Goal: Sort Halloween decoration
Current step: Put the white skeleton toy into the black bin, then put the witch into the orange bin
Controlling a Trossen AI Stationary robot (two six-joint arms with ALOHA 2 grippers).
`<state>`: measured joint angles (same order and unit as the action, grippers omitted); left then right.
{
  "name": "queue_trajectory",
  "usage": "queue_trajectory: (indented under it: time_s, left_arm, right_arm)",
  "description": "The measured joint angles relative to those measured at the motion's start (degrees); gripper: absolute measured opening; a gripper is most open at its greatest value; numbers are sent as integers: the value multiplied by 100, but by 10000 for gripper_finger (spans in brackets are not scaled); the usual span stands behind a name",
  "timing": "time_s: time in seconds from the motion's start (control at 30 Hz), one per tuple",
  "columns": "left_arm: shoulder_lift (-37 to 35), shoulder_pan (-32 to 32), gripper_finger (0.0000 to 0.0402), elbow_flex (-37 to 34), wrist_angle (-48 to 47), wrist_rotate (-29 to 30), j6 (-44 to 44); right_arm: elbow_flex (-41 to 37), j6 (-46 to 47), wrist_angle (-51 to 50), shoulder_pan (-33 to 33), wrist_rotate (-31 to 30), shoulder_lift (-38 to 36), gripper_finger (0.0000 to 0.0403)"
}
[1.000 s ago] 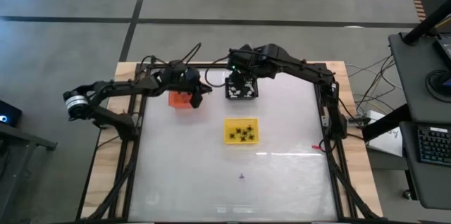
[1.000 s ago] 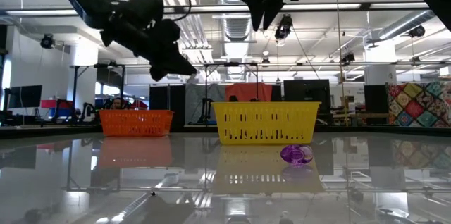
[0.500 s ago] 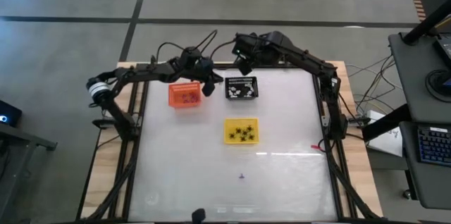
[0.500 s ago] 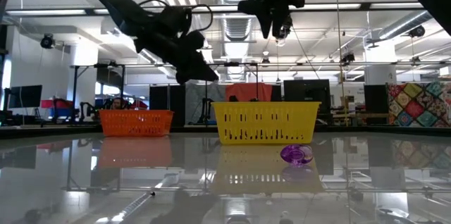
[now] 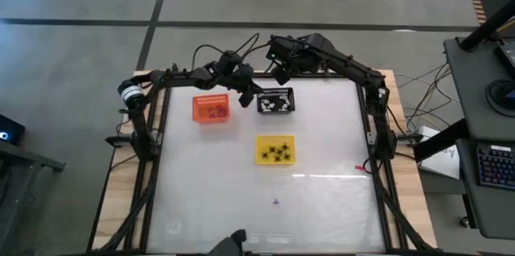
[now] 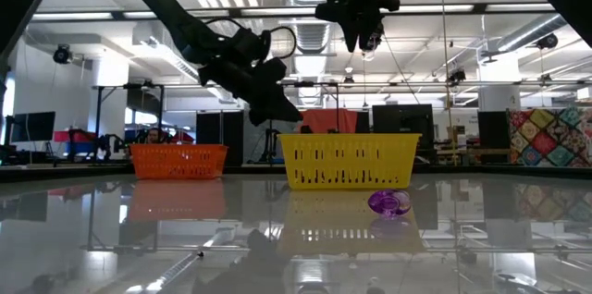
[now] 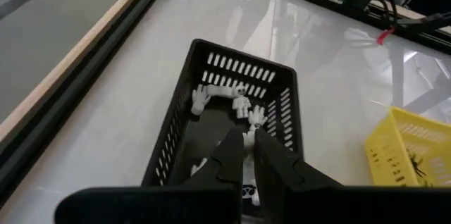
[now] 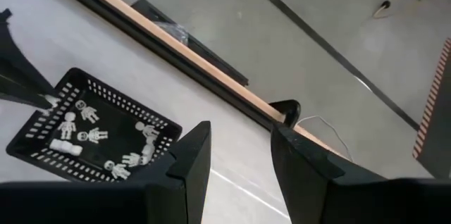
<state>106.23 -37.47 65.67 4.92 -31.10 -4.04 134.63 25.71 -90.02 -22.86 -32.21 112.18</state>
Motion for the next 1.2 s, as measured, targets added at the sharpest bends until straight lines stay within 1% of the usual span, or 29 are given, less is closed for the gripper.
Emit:
queue_trajectory:
  time_s: [0.1,0.2,0.33,0.57,0.7,0.83,0.97,1.1,1.2]
  left_arm:
    - [124,-16,0,151,-206,-19,-11]
    - [149,-31,0,203,-342,-309,-226]
    - [149,-25,3,272,-308,-334,-329]
    - [398,-25,41,657,-390,-285,-259]
    - [621,-25,68,995,-976,-296,-334]
    - [802,-24,92,1335,-1662,-444,-710]
    - [855,-22,113,1665,-2030,-475,-887]
    - [827,-31,124,2068,-2889,-484,-986]
    - [670,-46,125,2273,-3555,-488,-1420]
  right_arm:
    - [0,-95,0,-9,-2,0,139]
    - [0,-211,0,-16,0,0,139]
    - [0,-289,0,-19,-60,0,139]
    - [0,-404,0,-19,-98,0,139]
    - [-2,-499,0,-20,-98,0,139]
    - [-2,-552,0,-41,-98,0,139]
    - [-4,-578,0,-82,-98,0,139]
    - [-4,-627,0,-115,-98,0,139]
    - [-4,-637,0,-110,-20,-2,139]
